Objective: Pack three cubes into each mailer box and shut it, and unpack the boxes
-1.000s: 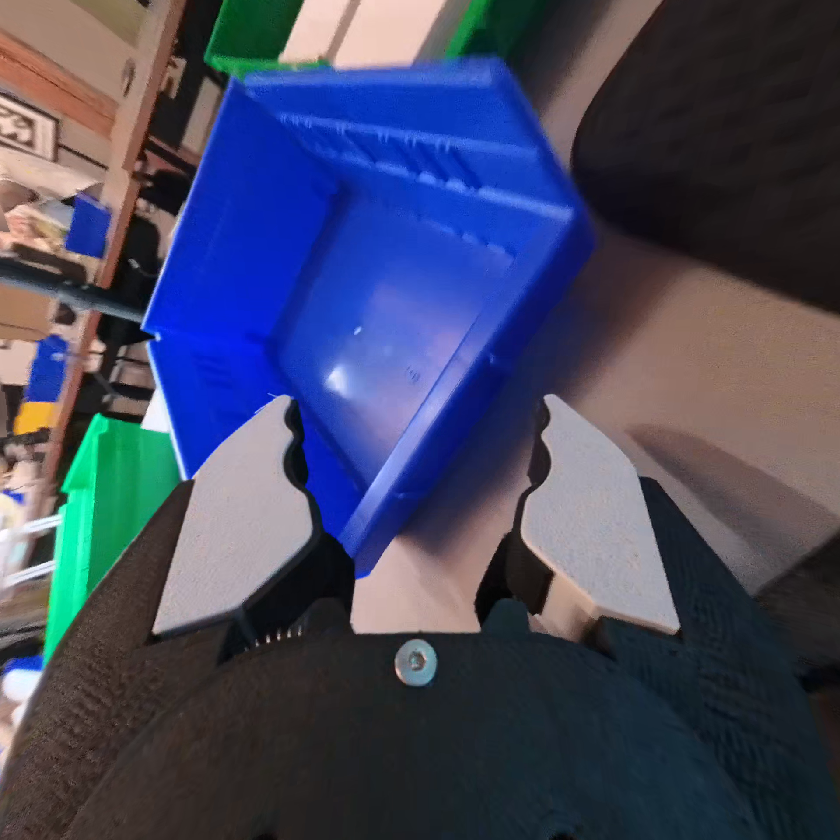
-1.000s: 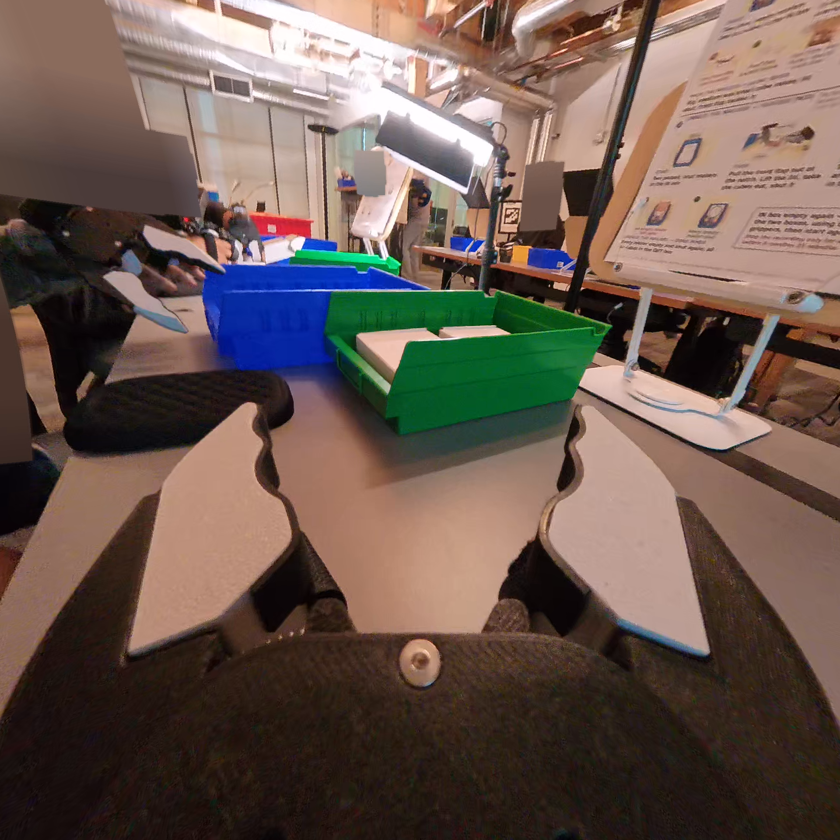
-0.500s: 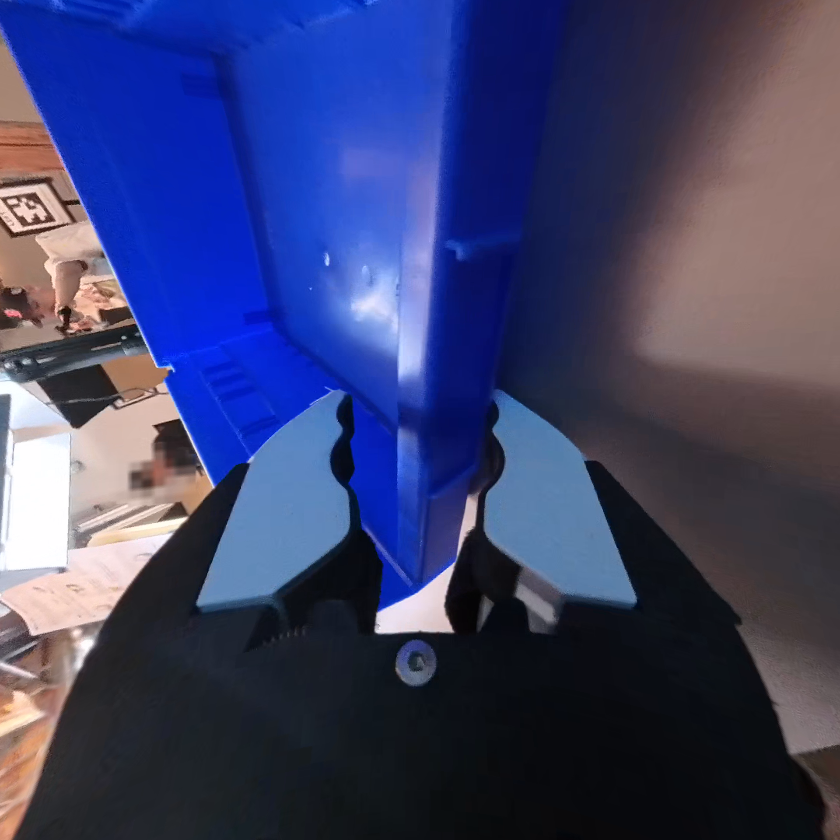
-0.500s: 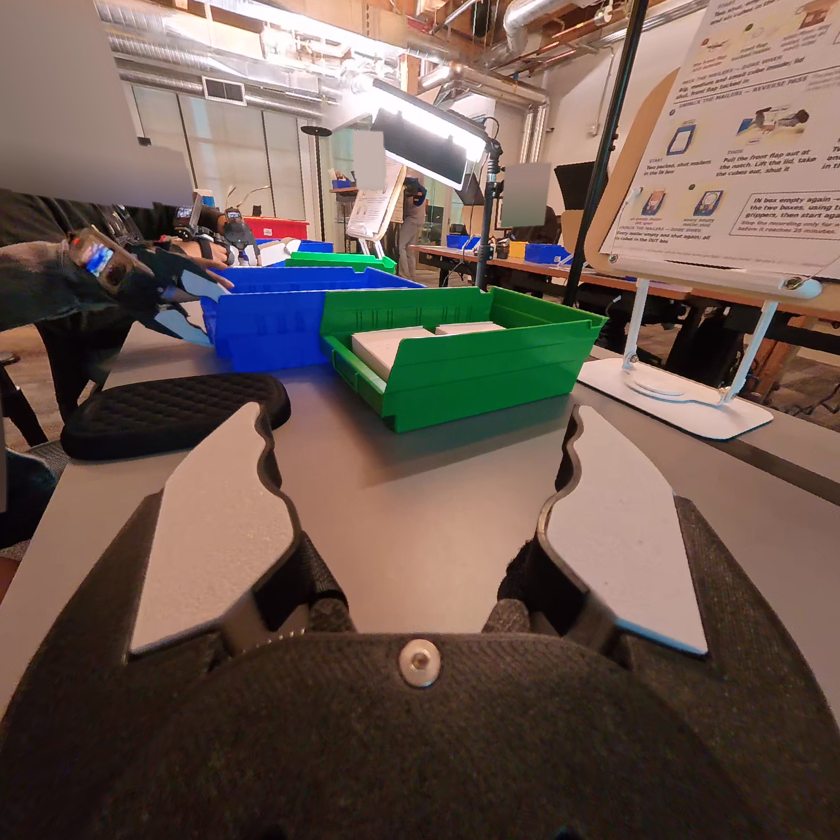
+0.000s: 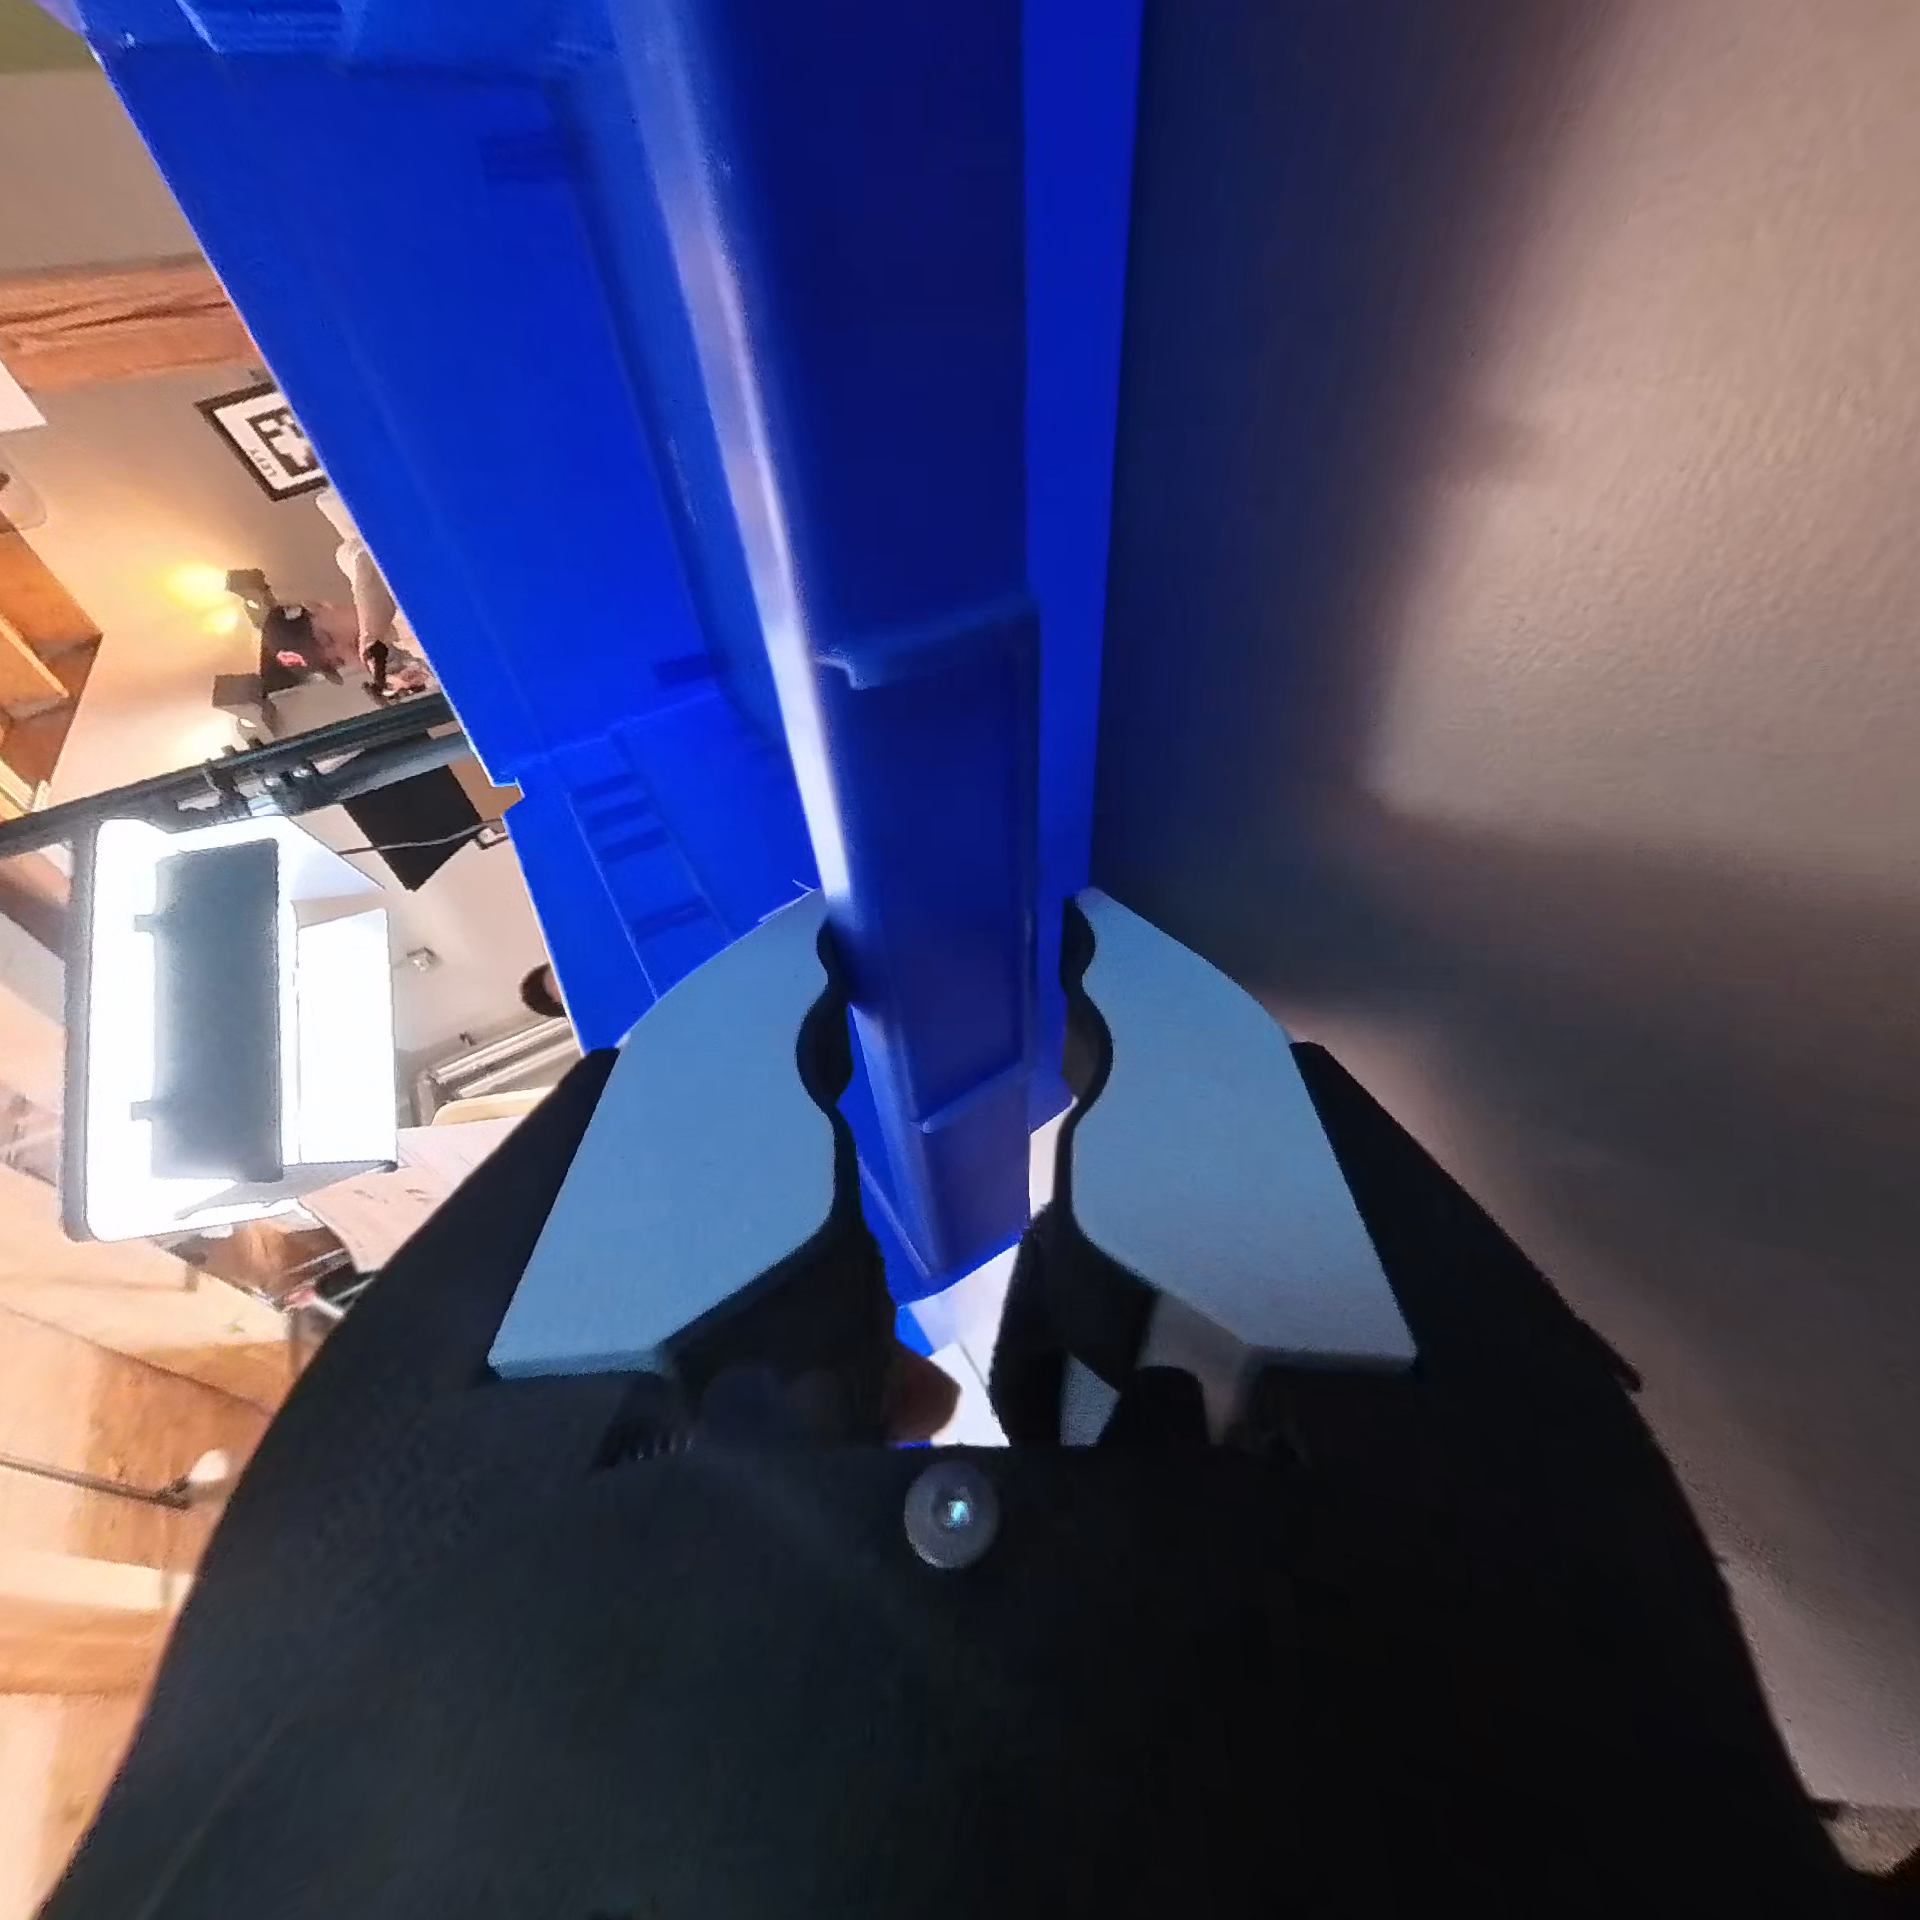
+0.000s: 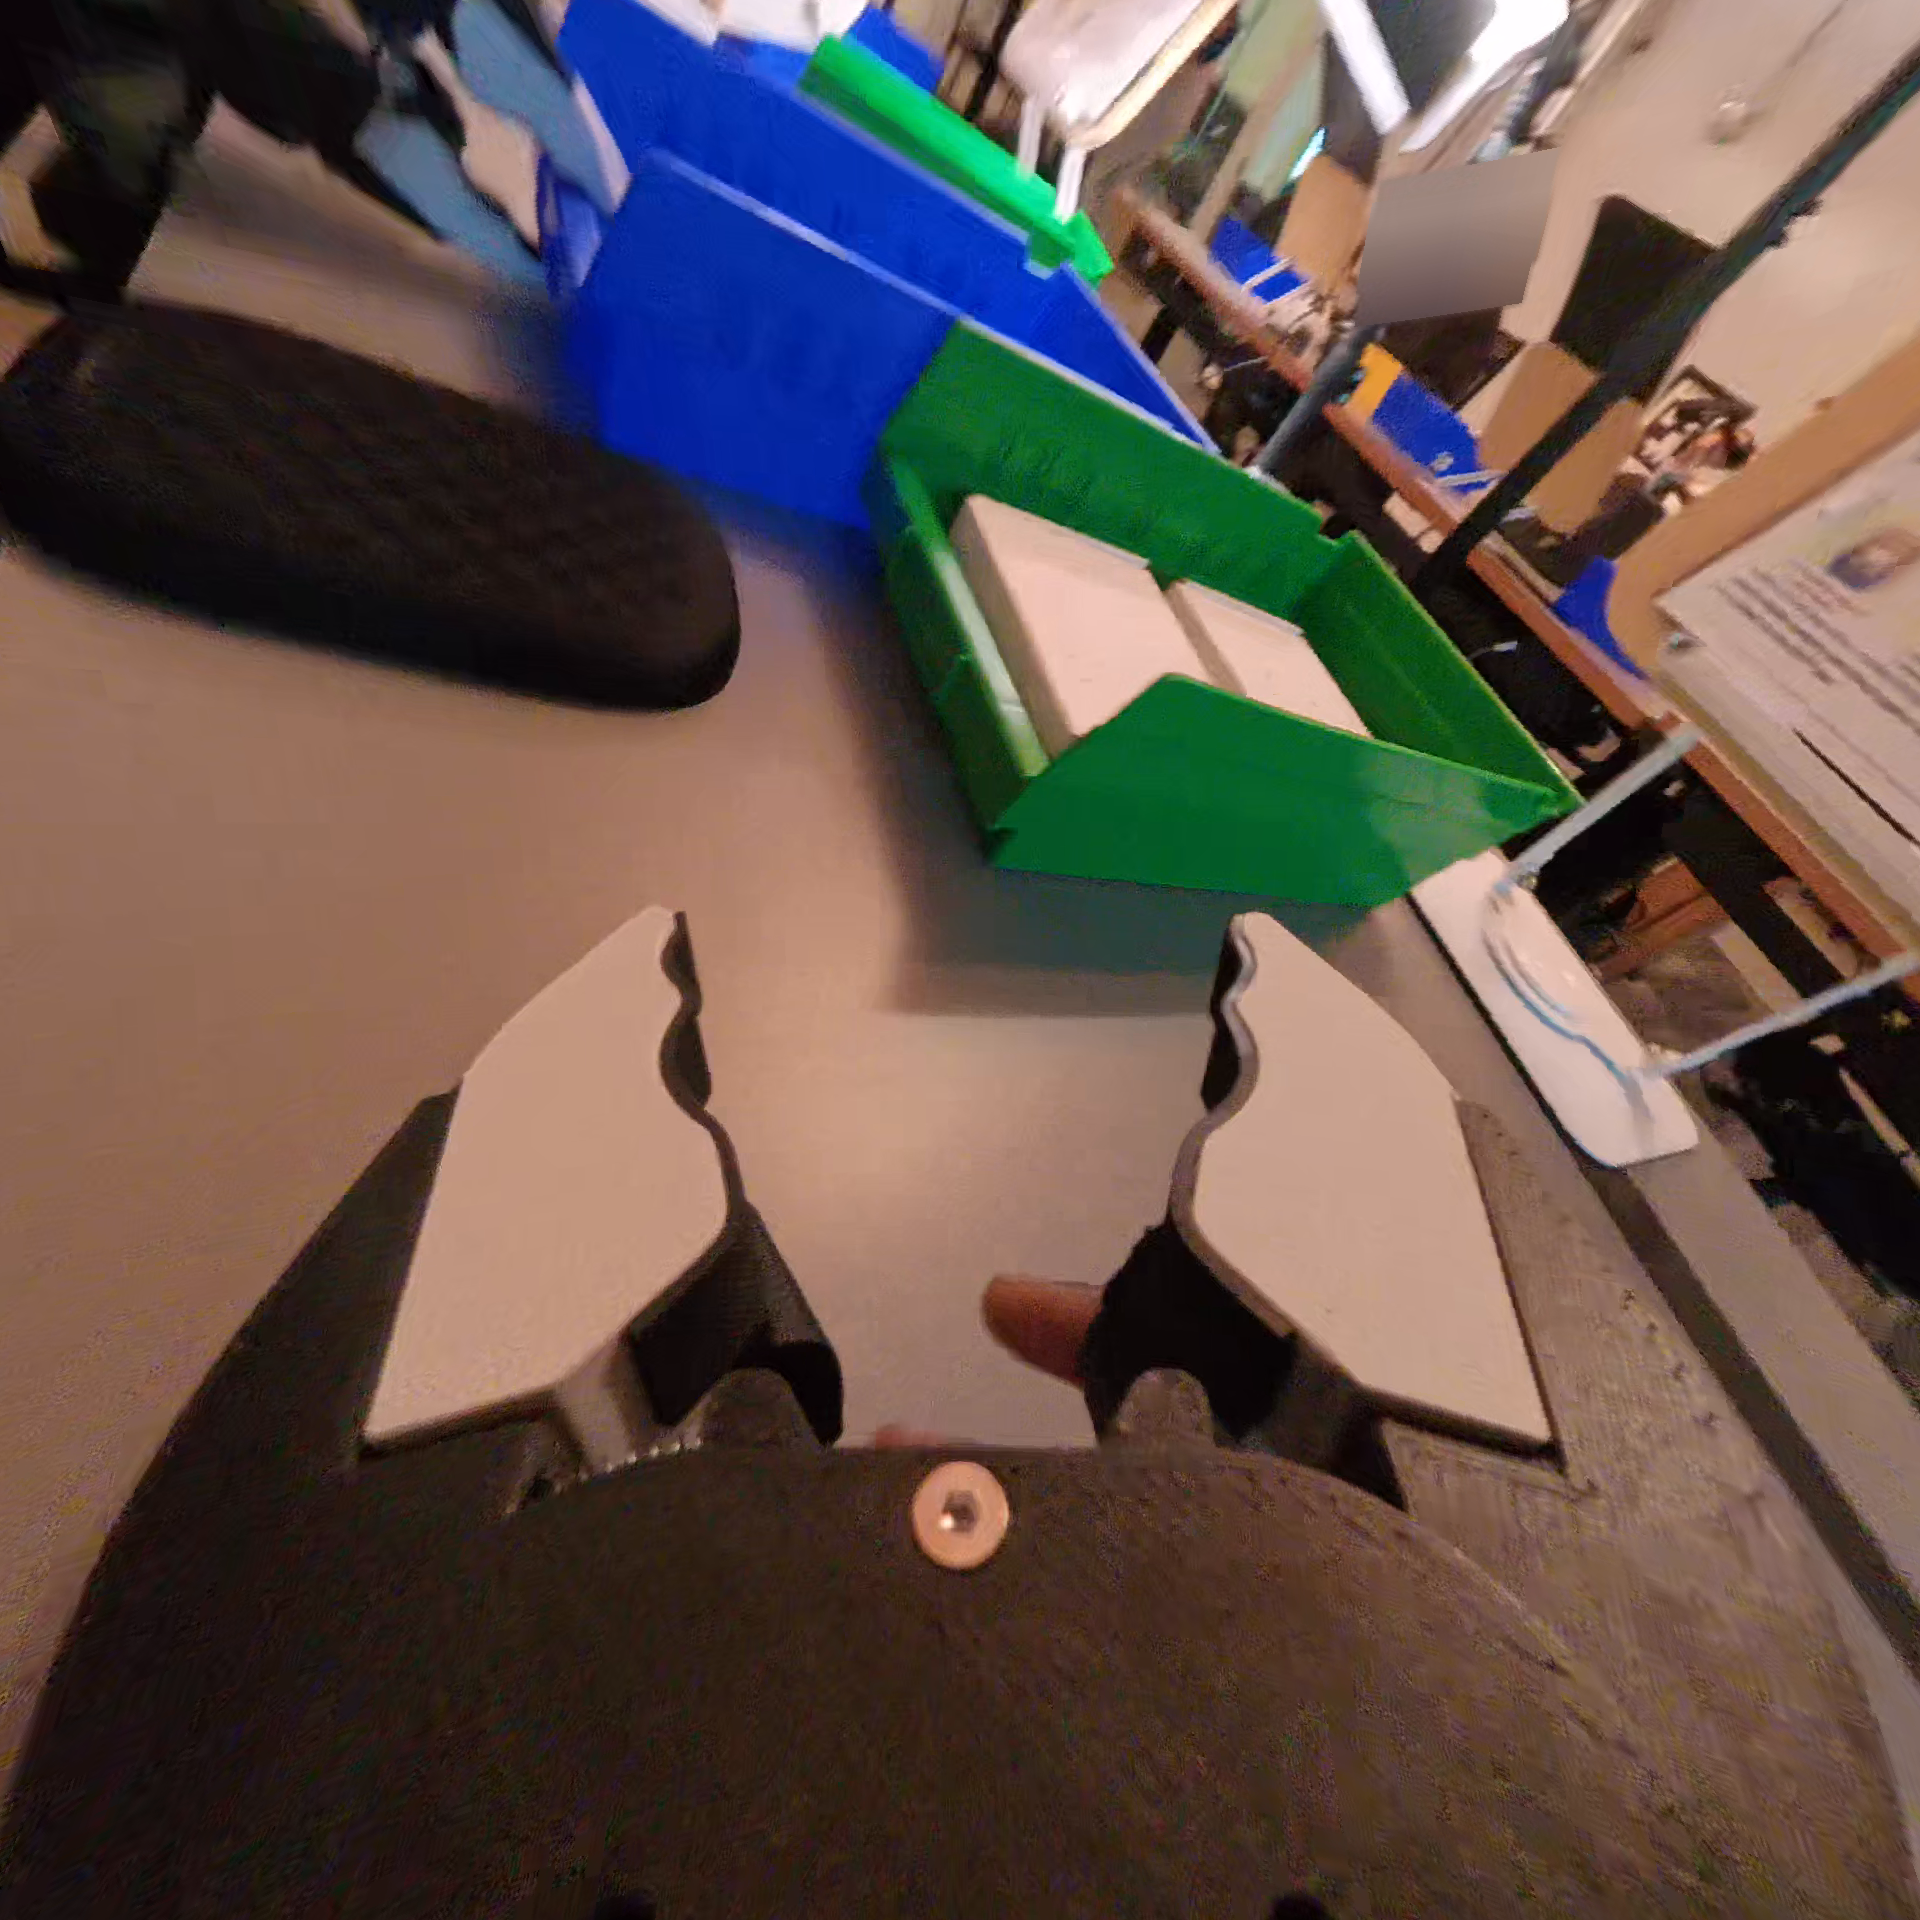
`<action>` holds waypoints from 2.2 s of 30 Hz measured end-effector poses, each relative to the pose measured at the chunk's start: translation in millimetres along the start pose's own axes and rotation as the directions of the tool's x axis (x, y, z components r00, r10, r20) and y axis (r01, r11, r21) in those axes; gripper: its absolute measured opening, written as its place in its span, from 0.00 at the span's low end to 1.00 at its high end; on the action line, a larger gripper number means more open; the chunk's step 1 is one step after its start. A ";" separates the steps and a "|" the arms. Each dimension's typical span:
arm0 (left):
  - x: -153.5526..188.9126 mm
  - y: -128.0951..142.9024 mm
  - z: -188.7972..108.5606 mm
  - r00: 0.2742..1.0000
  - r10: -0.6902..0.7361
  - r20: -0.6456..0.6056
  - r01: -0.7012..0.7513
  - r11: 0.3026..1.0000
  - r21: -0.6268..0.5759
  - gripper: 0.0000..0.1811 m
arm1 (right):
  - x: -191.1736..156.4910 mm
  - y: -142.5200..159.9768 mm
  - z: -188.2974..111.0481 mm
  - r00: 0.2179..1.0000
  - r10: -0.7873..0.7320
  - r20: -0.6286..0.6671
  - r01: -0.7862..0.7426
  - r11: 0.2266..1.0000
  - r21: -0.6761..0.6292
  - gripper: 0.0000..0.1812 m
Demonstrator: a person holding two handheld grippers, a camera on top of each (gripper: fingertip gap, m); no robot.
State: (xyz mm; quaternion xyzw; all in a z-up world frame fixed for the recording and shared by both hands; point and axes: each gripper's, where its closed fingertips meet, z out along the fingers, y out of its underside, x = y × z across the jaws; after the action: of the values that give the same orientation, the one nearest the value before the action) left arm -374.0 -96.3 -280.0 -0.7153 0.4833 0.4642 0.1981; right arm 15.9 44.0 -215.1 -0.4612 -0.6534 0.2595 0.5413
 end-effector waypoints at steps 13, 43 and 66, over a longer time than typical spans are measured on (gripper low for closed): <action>-13.6 0.1 -18.1 0.976 -0.154 0.153 0.163 0.985 -0.049 0.18 | -2.5 14.9 17.2 0.999 0.037 -0.006 -0.038 0.997 -0.073 0.41; -156.6 -243.7 -56.0 0.937 -0.258 0.236 0.194 0.945 0.265 0.18 | 44.2 -85.3 67.1 0.171 -0.879 -0.444 0.790 0.392 -0.472 0.26; -156.6 -491.5 -84.8 0.981 -0.059 0.185 -0.057 0.826 0.561 0.18 | 108.1 44.5 -124.2 0.308 -0.898 -0.315 0.492 0.433 -0.755 0.15</action>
State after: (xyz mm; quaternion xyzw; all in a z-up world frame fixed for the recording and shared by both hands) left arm 80.4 144.4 -185.7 -0.5763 0.5767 0.3682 0.4470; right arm 149.1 139.2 -167.1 -0.2969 -0.5779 -0.3997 0.6466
